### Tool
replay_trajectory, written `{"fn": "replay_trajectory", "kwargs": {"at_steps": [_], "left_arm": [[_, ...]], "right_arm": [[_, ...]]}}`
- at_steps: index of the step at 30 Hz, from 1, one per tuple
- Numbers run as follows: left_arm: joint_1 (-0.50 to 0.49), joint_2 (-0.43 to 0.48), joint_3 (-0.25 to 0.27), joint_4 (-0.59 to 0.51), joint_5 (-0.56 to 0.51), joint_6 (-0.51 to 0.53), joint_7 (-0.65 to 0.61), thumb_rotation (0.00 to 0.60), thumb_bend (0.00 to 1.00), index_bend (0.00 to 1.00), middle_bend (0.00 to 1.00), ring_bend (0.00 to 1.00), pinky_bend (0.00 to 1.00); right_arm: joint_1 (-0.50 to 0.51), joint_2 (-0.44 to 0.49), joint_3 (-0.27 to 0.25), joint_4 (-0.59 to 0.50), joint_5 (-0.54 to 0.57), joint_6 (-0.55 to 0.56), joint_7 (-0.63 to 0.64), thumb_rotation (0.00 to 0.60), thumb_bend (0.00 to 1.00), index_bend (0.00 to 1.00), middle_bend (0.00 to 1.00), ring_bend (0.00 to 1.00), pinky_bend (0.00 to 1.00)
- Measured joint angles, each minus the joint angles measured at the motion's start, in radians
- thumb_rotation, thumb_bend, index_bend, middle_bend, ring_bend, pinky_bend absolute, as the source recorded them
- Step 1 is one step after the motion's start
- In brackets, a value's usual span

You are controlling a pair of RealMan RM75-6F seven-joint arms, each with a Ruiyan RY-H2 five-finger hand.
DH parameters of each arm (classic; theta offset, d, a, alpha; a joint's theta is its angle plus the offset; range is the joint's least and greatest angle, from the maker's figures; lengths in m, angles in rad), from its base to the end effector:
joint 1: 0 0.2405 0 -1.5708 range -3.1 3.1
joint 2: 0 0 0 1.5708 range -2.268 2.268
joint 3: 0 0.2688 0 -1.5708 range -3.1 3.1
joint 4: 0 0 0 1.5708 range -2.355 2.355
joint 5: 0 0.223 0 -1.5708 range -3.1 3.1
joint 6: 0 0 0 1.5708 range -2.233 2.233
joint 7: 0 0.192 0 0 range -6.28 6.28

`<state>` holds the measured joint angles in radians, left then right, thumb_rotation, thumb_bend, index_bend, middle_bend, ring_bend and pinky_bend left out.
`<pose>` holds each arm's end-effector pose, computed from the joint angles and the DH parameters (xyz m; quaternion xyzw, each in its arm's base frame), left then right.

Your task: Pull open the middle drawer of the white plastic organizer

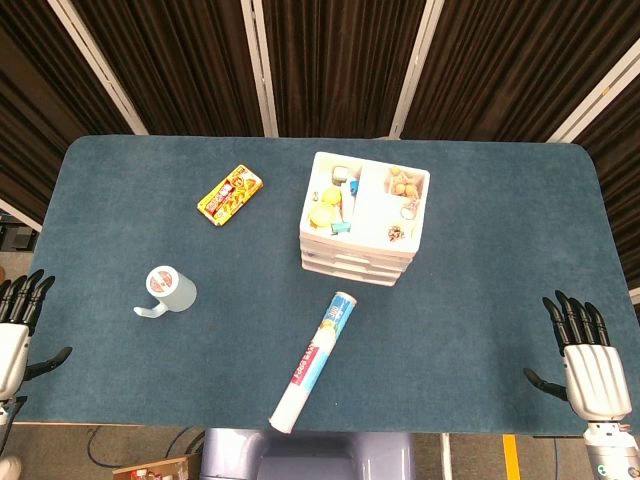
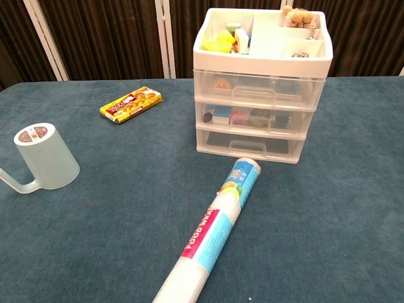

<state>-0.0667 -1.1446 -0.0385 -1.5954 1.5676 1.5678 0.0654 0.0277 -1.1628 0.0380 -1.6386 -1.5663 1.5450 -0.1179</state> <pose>-0.3155 0.2220 0.1530 -0.6058 -0.3409 -0.4006 0.5969 -0.3150 -0.2092 0.1394 0.6023 -0.3622 0.3847 0.5984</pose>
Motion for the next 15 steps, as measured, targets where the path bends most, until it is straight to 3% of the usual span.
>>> {"fn": "replay_trajectory", "kwargs": {"at_steps": [12, 14, 15], "left_arm": [[-0.002, 0.001, 0.000, -0.001, -0.001, -0.003, -0.002, 0.600, 0.00, 0.00, 0.00, 0.00, 0.04], [-0.002, 0.001, 0.000, -0.002, -0.002, -0.004, -0.003, 0.600, 0.00, 0.00, 0.00, 0.00, 0.04], [-0.002, 0.001, 0.000, -0.002, -0.002, -0.004, -0.004, 0.600, 0.00, 0.00, 0.00, 0.00, 0.04]], "right_arm": [[0.000, 0.005, 0.001, -0.013, -0.004, 0.003, 0.023, 0.600, 0.11, 0.00, 0.00, 0.00, 0.03], [0.001, 0.005, 0.000, -0.019, -0.010, 0.004, 0.032, 0.600, 0.12, 0.00, 0.00, 0.00, 0.09], [0.001, 0.006, 0.000, -0.024, -0.012, 0.005, 0.038, 0.600, 0.14, 0.00, 0.03, 0.03, 0.18]]}}
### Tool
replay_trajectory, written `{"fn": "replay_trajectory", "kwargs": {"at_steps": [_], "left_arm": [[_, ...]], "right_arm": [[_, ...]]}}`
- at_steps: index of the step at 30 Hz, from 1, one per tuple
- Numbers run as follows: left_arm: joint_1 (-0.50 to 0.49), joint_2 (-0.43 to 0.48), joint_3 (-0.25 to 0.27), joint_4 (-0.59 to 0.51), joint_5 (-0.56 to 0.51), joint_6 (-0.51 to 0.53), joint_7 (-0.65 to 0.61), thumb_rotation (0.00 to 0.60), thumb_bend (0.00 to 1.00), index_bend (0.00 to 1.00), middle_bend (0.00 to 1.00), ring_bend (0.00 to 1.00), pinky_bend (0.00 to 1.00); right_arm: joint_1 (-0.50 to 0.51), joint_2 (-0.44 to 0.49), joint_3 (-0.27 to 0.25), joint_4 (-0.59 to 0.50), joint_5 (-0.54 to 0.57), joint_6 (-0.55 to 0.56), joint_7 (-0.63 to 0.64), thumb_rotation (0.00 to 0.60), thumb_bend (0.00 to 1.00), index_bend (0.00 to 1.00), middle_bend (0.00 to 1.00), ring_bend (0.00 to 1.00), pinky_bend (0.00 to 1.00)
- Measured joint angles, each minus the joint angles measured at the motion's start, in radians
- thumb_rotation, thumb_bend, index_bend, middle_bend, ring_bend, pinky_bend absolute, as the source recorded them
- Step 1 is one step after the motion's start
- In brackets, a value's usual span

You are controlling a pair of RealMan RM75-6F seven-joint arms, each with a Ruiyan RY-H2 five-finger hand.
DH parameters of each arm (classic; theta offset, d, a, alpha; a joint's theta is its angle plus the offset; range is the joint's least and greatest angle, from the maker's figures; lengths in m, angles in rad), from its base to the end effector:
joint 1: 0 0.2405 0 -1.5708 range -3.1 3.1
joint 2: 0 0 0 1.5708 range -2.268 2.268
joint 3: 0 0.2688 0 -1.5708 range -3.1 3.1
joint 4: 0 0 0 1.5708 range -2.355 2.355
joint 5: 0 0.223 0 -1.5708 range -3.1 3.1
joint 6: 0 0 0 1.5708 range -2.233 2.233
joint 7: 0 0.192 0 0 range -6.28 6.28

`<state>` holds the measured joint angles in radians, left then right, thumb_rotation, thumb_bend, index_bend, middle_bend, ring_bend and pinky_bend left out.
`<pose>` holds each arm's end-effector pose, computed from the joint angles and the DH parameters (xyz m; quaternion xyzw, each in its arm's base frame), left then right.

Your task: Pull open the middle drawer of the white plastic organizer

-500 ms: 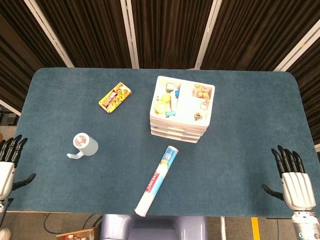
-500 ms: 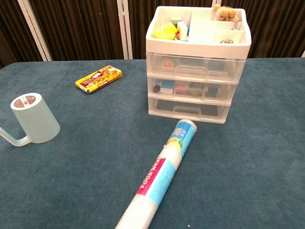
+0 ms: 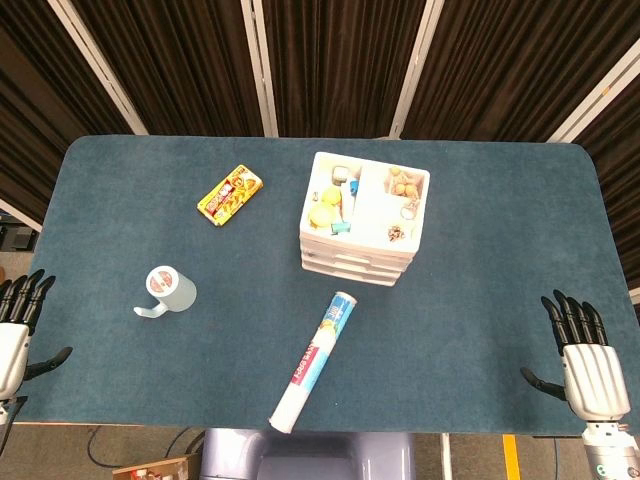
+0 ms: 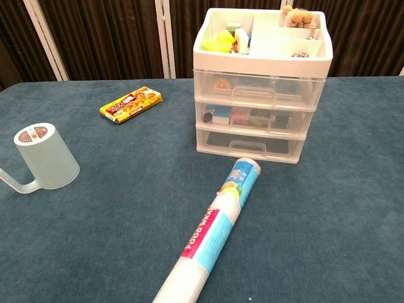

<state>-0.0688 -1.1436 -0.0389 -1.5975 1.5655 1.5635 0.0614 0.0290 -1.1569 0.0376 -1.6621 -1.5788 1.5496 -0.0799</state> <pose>-0.3153 0.2228 0.1526 -0.6056 -0.3434 -0.4012 0.5953 -0.3077 -0.2093 0.1395 0.5950 -0.3743 0.4054 0.5844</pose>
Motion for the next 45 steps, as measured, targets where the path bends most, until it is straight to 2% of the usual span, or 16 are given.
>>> {"fn": "replay_trajectory", "kwargs": {"at_steps": [1, 2, 3, 4, 6, 9, 11, 16, 20, 23, 29, 35, 45], "left_arm": [[0.000, 0.000, 0.000, 0.000, 0.000, 0.000, -0.001, 0.600, 0.00, 0.00, 0.00, 0.00, 0.04], [0.000, 0.001, 0.000, -0.001, 0.001, 0.001, -0.001, 0.600, 0.00, 0.00, 0.00, 0.00, 0.04], [0.000, 0.001, 0.001, -0.001, 0.002, 0.001, -0.002, 0.600, 0.00, 0.00, 0.00, 0.00, 0.04], [0.000, 0.001, 0.001, -0.002, 0.003, 0.002, -0.002, 0.600, 0.00, 0.00, 0.00, 0.00, 0.04], [0.001, 0.001, 0.002, -0.002, 0.008, 0.005, -0.001, 0.600, 0.00, 0.00, 0.00, 0.00, 0.04], [0.001, 0.000, 0.002, -0.002, 0.016, 0.014, -0.001, 0.600, 0.00, 0.00, 0.00, 0.00, 0.04], [0.002, -0.002, 0.001, -0.001, 0.021, 0.020, -0.003, 0.600, 0.00, 0.00, 0.00, 0.00, 0.04], [0.003, -0.003, 0.000, 0.002, 0.021, 0.022, -0.012, 0.600, 0.00, 0.00, 0.00, 0.00, 0.04], [0.004, -0.001, 0.000, 0.003, 0.021, 0.024, -0.021, 0.600, 0.00, 0.00, 0.00, 0.00, 0.04], [0.005, 0.001, 0.002, 0.004, 0.026, 0.029, -0.026, 0.600, 0.00, 0.00, 0.00, 0.00, 0.04], [0.007, 0.005, 0.006, 0.004, 0.031, 0.030, -0.042, 0.600, 0.00, 0.00, 0.00, 0.00, 0.04], [0.006, 0.012, 0.006, -0.002, 0.021, 0.020, -0.056, 0.600, 0.00, 0.00, 0.00, 0.00, 0.04], [0.002, 0.019, 0.011, -0.012, 0.024, 0.008, -0.073, 0.600, 0.00, 0.00, 0.00, 0.00, 0.04]], "right_arm": [[0.000, 0.001, -0.001, -0.006, -0.003, 0.000, 0.008, 0.600, 0.15, 0.00, 0.07, 0.08, 0.27], [0.001, 0.003, -0.001, -0.017, -0.007, 0.001, 0.021, 0.600, 0.18, 0.00, 0.18, 0.20, 0.42], [0.002, 0.004, -0.002, -0.026, -0.011, 0.002, 0.033, 0.600, 0.23, 0.00, 0.35, 0.36, 0.56], [0.002, 0.006, -0.002, -0.038, -0.014, 0.003, 0.048, 0.600, 0.28, 0.00, 0.46, 0.46, 0.65], [0.006, 0.011, -0.003, -0.073, -0.023, 0.003, 0.092, 0.600, 0.43, 0.00, 0.71, 0.69, 0.82], [0.019, 0.029, -0.005, -0.149, -0.025, -0.018, 0.164, 0.600, 0.59, 0.00, 0.87, 0.83, 0.93], [0.038, 0.050, -0.009, -0.214, -0.015, -0.064, 0.213, 0.600, 0.66, 0.00, 0.91, 0.86, 0.96], [0.109, 0.110, -0.015, -0.367, 0.048, -0.252, 0.303, 0.600, 0.74, 0.00, 0.95, 0.90, 0.97], [0.204, 0.139, 0.001, -0.481, 0.170, -0.443, 0.355, 0.600, 0.77, 0.00, 0.95, 0.90, 0.97], [0.270, 0.129, 0.028, -0.519, 0.286, -0.521, 0.372, 0.600, 0.77, 0.00, 0.95, 0.90, 0.97], [0.393, 0.048, 0.103, -0.535, 0.524, -0.599, 0.370, 0.600, 0.77, 0.00, 0.95, 0.90, 0.97], [0.487, -0.047, 0.177, -0.511, 0.715, -0.626, 0.361, 0.600, 0.77, 0.00, 0.95, 0.90, 0.97], [0.567, -0.174, 0.266, -0.416, 0.903, -0.650, 0.414, 0.600, 0.78, 0.00, 0.95, 0.89, 0.97]]}}
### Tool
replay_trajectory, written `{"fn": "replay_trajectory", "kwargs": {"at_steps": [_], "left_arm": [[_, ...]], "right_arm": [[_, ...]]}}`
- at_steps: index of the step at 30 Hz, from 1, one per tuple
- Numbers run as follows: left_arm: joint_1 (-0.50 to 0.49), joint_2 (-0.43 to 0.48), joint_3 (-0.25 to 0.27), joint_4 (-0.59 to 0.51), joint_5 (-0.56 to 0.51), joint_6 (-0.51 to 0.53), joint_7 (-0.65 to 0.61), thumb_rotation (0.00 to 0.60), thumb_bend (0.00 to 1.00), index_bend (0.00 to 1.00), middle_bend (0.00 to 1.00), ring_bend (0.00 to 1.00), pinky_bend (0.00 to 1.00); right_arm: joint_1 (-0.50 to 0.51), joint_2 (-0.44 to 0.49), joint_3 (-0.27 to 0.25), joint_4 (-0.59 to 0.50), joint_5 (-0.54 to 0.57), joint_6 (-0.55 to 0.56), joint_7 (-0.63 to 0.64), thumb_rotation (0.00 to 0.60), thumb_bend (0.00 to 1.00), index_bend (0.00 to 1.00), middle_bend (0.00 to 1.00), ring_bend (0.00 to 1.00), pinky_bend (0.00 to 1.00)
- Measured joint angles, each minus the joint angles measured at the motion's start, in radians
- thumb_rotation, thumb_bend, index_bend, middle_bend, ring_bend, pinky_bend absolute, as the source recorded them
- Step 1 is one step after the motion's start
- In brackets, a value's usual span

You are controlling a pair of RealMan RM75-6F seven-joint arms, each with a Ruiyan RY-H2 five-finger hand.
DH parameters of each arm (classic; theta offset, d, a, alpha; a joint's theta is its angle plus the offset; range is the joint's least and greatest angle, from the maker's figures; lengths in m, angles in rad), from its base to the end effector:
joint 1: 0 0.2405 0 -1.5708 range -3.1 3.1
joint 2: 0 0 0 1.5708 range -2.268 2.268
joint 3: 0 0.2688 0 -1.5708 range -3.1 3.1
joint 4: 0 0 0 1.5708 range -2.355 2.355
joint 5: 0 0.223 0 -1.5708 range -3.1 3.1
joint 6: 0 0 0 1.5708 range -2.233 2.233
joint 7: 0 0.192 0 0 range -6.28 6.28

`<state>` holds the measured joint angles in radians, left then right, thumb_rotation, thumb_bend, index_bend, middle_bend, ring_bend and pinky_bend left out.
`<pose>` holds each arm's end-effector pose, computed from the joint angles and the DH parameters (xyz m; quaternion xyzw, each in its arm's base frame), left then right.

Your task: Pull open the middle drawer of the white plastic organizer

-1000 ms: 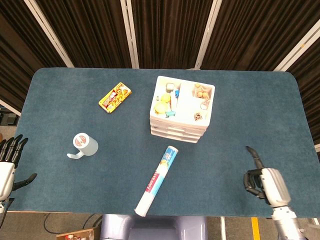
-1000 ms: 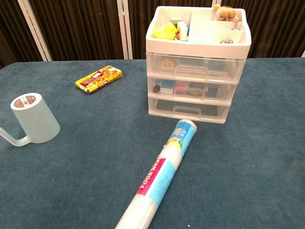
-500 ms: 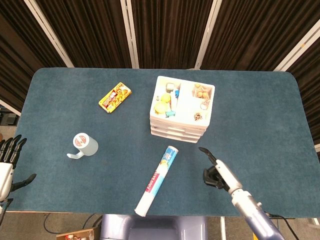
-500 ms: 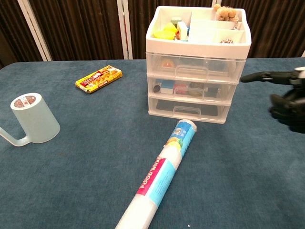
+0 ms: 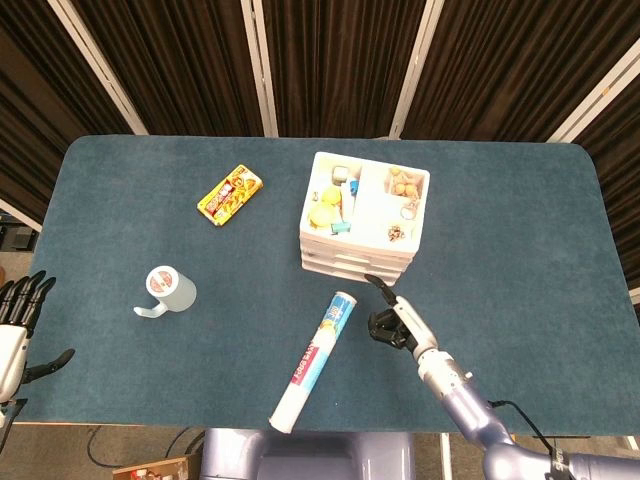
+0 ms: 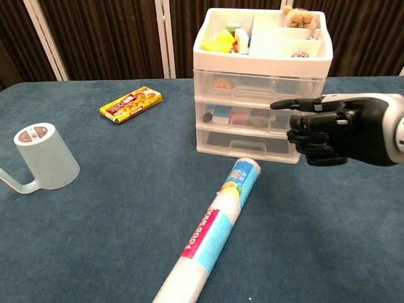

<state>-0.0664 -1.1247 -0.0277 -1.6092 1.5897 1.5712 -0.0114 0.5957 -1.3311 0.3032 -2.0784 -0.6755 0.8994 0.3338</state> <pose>-0.3114 0.2192 0.1553 -0.6014 -0.3597 -0.4231 0.5744 -0.1160 -0.3155 -0.0139 0.3712 -0.8083 0.4334 0.1447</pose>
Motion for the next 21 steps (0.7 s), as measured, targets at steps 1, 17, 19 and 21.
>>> {"fn": "replay_trajectory", "kwargs": {"at_steps": [1, 17, 19, 21], "left_arm": [[-0.001, 0.001, 0.000, -0.001, -0.001, -0.002, -0.001, 0.600, 0.00, 0.00, 0.00, 0.00, 0.04], [-0.012, 0.012, -0.002, -0.005, -0.010, -0.024, -0.035, 0.600, 0.00, 0.00, 0.00, 0.00, 0.04], [-0.012, 0.013, -0.002, -0.004, -0.007, -0.022, -0.039, 0.600, 0.00, 0.00, 0.00, 0.00, 0.04], [-0.012, 0.013, -0.002, -0.003, -0.007, -0.021, -0.040, 0.600, 0.00, 0.00, 0.00, 0.00, 0.04]], "right_arm": [[0.004, -0.009, 0.008, 0.007, 0.008, 0.000, 0.006, 0.600, 0.78, 0.00, 0.95, 0.89, 0.97], [0.066, -0.146, 0.083, 0.105, 0.117, 0.009, 0.036, 0.600, 0.79, 0.00, 0.95, 0.89, 0.97], [0.069, -0.159, 0.093, 0.113, 0.122, 0.016, 0.041, 0.600, 0.79, 0.00, 0.95, 0.89, 0.97], [0.073, -0.176, 0.104, 0.122, 0.125, 0.032, 0.043, 0.600, 0.80, 0.00, 0.95, 0.89, 0.97]]}}
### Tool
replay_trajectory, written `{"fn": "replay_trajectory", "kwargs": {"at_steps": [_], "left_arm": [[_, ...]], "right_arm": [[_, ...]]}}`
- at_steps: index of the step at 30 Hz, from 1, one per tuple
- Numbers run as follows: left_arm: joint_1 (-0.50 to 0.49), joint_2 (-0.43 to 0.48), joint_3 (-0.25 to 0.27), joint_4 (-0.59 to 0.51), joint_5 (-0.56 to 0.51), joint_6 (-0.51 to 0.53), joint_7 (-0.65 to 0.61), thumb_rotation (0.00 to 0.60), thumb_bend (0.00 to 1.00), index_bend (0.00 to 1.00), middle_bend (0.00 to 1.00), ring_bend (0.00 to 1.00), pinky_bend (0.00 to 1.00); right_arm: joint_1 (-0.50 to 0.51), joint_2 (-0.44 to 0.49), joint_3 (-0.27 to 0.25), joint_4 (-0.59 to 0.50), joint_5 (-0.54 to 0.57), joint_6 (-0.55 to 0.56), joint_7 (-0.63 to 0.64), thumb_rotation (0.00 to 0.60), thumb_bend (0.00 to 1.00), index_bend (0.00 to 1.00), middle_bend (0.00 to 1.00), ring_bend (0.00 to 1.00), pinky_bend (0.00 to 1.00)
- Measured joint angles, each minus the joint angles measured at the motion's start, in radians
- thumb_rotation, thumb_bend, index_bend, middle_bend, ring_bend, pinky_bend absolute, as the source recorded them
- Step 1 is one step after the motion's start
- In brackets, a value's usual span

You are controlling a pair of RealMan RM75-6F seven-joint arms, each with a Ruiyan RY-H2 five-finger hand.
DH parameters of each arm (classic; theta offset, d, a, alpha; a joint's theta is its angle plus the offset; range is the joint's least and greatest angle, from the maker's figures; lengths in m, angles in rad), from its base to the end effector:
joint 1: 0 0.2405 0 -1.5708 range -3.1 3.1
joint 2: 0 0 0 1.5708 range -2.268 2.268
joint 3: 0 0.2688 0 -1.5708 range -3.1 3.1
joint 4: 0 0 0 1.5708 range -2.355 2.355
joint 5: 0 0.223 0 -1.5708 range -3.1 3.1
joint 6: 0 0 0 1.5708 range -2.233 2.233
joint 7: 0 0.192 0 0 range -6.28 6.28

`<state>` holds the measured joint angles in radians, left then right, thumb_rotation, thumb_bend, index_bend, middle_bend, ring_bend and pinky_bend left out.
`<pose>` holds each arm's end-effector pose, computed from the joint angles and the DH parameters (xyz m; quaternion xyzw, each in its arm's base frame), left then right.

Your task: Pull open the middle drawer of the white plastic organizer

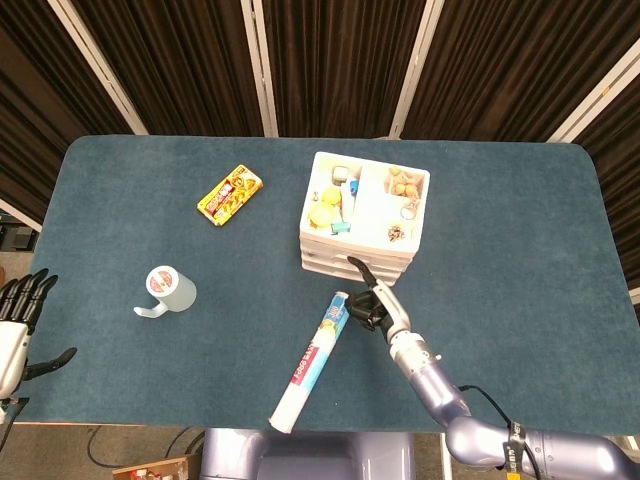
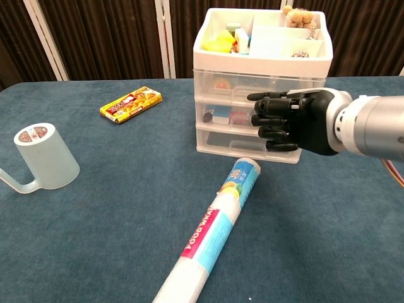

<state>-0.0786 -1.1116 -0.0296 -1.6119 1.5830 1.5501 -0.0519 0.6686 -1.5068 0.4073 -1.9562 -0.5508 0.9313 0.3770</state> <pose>-0.3118 0.2237 0.1564 -0.6002 -0.3721 -0.4281 0.5639 -0.0866 -0.3456 -0.0426 0.2930 -0.8302 0.4615 0.1096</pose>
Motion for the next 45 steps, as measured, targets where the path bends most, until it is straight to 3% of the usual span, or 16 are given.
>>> {"fn": "replay_trajectory", "kwargs": {"at_steps": [17, 24, 35, 45], "left_arm": [[0.001, 0.007, 0.004, -0.005, 0.004, 0.002, -0.021, 0.600, 0.00, 0.00, 0.00, 0.00, 0.04], [0.001, 0.010, 0.002, -0.005, -0.004, -0.001, -0.030, 0.600, 0.00, 0.00, 0.00, 0.00, 0.04], [0.001, 0.012, 0.005, -0.007, 0.001, -0.002, -0.030, 0.600, 0.00, 0.00, 0.00, 0.00, 0.04], [-0.002, 0.014, 0.004, -0.008, -0.007, -0.010, -0.030, 0.600, 0.00, 0.00, 0.00, 0.00, 0.04]], "right_arm": [[0.010, -0.093, 0.070, 0.059, 0.065, 0.003, 0.051, 0.600, 0.81, 0.00, 0.95, 0.89, 0.97], [0.013, -0.116, 0.073, 0.062, 0.057, 0.019, 0.034, 0.600, 0.81, 0.00, 0.95, 0.89, 0.97], [0.019, -0.124, 0.118, 0.097, 0.093, -0.046, 0.065, 0.600, 0.81, 0.00, 0.95, 0.89, 0.97], [0.022, -0.122, 0.130, 0.091, 0.110, -0.063, 0.067, 0.600, 0.81, 0.10, 0.95, 0.89, 0.97]]}}
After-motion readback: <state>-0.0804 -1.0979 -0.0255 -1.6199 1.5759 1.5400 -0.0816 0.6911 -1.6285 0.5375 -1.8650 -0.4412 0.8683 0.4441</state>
